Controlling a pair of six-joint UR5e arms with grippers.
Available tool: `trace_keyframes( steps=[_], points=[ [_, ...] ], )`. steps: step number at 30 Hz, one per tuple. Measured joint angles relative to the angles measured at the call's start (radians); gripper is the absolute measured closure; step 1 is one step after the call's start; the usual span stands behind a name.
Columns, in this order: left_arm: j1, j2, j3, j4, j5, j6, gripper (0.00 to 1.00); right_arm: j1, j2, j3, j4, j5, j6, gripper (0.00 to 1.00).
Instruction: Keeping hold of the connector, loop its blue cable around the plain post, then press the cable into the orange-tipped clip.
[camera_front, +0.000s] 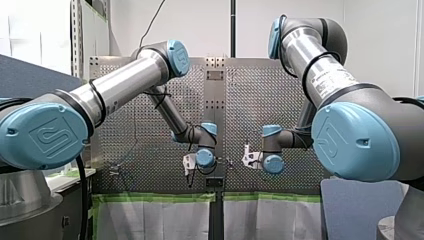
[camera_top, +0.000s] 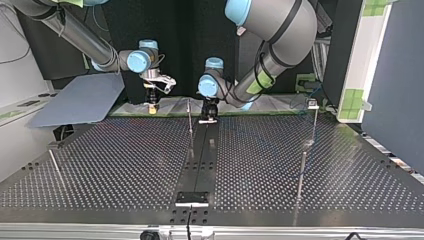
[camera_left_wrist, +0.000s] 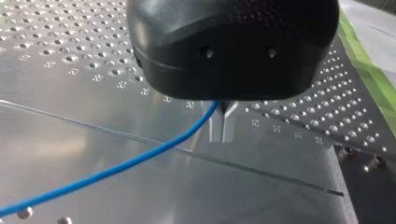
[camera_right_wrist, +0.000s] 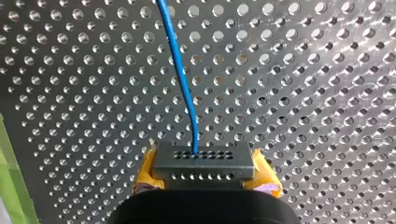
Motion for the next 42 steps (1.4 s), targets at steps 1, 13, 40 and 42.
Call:
trace_keyframes(
  steps=[1, 13, 40, 42],
  points=[
    [0.001, 0.000, 0.000, 0.000, 0.000, 0.000, 0.89, 0.000, 0.000, -0.001, 0.003, 0.000, 0.000, 1.00],
    [0.007, 0.000, 0.000, -0.032, -0.031, 0.009, 0.00, -0.006, 0.000, -0.004, 0.033, -0.007, -0.005, 1.00],
    [-0.041, 0.073, -0.112, -0.116, -0.079, 0.103, 0.00, -0.013, -0.003, -0.012, 0.106, -0.009, -0.030, 1.00],
    [-0.045, 0.086, -0.133, -0.096, -0.078, 0.104, 0.00, -0.011, -0.003, -0.012, 0.115, -0.009, -0.036, 1.00]
  ],
)
